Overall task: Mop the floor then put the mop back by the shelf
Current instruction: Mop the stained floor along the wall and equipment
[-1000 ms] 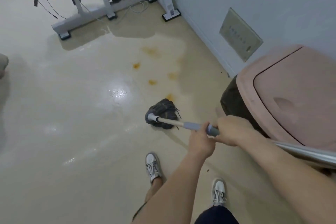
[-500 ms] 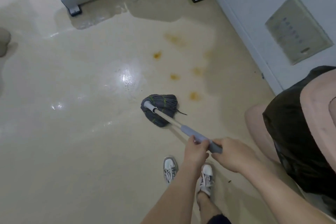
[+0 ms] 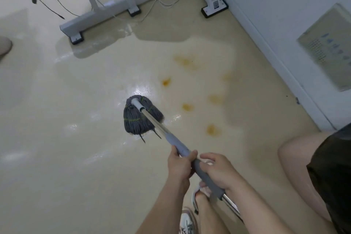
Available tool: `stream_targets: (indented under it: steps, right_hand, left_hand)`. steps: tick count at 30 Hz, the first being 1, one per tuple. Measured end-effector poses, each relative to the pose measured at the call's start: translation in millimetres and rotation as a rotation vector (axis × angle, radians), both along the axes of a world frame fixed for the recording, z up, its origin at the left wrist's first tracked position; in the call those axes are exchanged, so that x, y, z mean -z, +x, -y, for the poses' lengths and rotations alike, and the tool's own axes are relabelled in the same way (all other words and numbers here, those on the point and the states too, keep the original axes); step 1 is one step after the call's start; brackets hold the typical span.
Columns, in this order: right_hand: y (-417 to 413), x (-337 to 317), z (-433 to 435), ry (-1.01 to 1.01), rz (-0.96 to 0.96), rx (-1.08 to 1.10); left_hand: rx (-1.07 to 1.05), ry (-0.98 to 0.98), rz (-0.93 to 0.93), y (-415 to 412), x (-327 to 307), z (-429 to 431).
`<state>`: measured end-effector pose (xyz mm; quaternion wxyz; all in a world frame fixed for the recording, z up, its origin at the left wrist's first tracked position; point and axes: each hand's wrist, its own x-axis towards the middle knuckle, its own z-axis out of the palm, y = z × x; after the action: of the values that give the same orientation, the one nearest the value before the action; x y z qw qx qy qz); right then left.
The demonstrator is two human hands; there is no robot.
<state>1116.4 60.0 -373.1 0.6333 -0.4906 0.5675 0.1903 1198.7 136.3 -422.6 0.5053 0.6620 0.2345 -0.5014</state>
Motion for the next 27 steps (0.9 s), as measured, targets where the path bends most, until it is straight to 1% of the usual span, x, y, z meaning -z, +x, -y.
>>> stream_targets:
  steps: [1,3,4,5,6,8,11,13,15,16,18,20,21,22,24,25,26,27]
  right_hand:
    - [11.9,3.4,14.6,-0.120,-0.011,-0.120]
    - [36.1,0.7,36.2,-0.400,-0.090,-0.639]
    - [45.6,-3.0,45.2,-0.510,-0.147,-0.839]
    - [53.2,-5.4,54.9,-0.585,-0.178,-0.954]
    - [60.2,-6.7,65.8,-0.618,-0.185,-0.999]
    - [71.8,-0.8,88.4,-0.559,-0.148,-0.941]
    - [89.9,16.0,116.0,-0.360,-0.065,-0.743]
    - [105.9,22.0,126.2,-0.172,-0.016,-0.496]
    - [128.2,25.4,138.0,0.036,0.023,-0.209]
    - [140.8,25.6,145.5,0.109,0.028,-0.107]
    - [166.9,26.9,161.5,0.197,0.015,0.004]
    - [199.3,30.7,179.7,0.216,-0.008,0.092]
    - [216.4,34.4,188.4,0.169,-0.035,0.073]
    - [232.4,40.9,197.6,0.072,-0.077,-0.040]
    - [263.4,52.3,216.1,-0.191,-0.191,-0.396]
    - [278.8,56.3,221.8,-0.300,-0.217,-0.528]
    - [291.4,62.1,225.4,-0.374,-0.213,-0.592]
    - [301.1,69.1,226.6,-0.424,-0.200,-0.608]
  left_hand:
    - [0.013,0.019,0.025,14.6,6.1,16.3]
    - [0.044,0.073,0.079,44.8,15.5,48.5]
    - [0.068,0.100,0.108,57.8,18.1,64.2]
    - [0.095,0.122,0.137,68.4,21.0,78.1]
    - [0.132,0.144,0.156,77.6,24.7,89.6]
    - [0.216,0.152,0.187,92.8,29.7,106.8]
    - [0.304,0.141,0.221,114.3,32.6,127.4]
    - [0.397,0.150,0.277,132.5,36.9,141.3]
    - [0.497,0.195,0.386,155.3,38.3,158.8]
    - [0.547,0.218,0.426,169.3,40.1,169.0]
    - [0.652,0.218,0.462,196.9,42.8,189.9]
    - [0.755,0.193,0.502,227.3,46.1,212.5]
    - [0.809,0.192,0.530,243.2,48.0,222.4]
    - [0.876,0.197,0.556,259.3,50.8,231.6]
    - [1.021,0.170,0.598,288.9,56.8,245.9]
    - [1.098,0.143,0.615,303.4,59.7,248.9]
    - [1.184,0.113,0.637,318.6,62.5,248.9]
    - [1.275,0.088,0.664,333.2,65.9,247.9]
